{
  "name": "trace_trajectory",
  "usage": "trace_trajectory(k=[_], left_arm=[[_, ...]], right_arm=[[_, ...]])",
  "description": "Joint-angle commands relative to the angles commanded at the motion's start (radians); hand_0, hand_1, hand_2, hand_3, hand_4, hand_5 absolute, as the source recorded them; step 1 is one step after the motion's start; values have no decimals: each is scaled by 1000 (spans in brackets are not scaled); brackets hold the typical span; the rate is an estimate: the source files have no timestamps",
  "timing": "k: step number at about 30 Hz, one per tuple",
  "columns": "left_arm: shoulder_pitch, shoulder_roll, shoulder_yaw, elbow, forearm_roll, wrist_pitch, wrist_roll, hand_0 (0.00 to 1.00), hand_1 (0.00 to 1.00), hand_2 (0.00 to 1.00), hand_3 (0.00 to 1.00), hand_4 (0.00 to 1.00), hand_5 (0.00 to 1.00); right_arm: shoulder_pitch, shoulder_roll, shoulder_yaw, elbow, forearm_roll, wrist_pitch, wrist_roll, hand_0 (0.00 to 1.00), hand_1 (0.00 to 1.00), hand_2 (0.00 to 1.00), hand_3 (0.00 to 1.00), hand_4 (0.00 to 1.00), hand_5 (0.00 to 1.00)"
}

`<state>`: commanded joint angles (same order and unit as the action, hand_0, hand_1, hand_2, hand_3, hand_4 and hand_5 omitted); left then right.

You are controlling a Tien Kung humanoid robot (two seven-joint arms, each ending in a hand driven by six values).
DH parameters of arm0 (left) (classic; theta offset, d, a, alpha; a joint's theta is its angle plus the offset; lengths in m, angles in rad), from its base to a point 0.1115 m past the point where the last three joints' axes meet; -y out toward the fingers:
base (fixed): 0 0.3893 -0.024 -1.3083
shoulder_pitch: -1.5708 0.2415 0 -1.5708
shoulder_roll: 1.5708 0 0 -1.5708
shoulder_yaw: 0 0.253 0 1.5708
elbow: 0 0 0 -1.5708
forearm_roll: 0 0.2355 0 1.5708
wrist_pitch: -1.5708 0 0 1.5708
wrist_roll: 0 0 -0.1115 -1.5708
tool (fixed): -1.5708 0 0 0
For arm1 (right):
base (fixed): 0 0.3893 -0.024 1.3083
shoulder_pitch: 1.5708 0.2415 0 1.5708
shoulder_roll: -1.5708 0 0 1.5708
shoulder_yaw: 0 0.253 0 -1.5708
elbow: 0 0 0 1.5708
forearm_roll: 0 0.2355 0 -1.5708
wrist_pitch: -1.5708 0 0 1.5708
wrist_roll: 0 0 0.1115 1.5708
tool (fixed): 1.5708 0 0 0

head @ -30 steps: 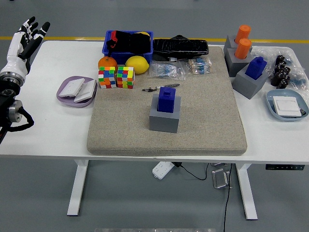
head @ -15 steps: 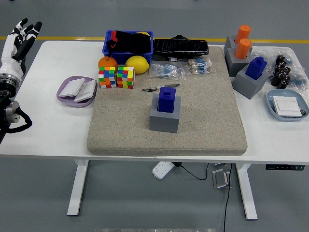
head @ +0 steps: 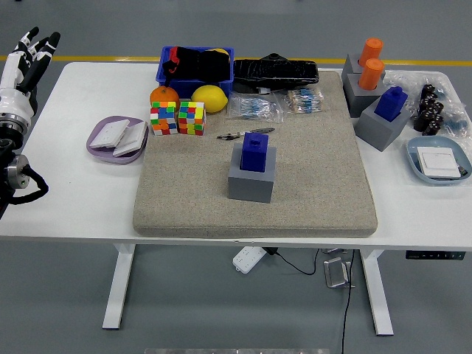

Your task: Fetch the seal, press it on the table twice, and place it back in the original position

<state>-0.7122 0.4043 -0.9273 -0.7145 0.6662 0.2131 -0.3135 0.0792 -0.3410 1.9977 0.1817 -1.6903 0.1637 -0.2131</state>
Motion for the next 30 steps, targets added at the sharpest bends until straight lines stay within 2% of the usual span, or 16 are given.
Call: trace_trajectory(k=[30], left_arm=[[23,-19,-12,-9,-13,-11,-4,933,909,900,952,937,643]], right_arm=[[-6,15,30,0,-21,-1,-1,869,732,711,718,829,510]])
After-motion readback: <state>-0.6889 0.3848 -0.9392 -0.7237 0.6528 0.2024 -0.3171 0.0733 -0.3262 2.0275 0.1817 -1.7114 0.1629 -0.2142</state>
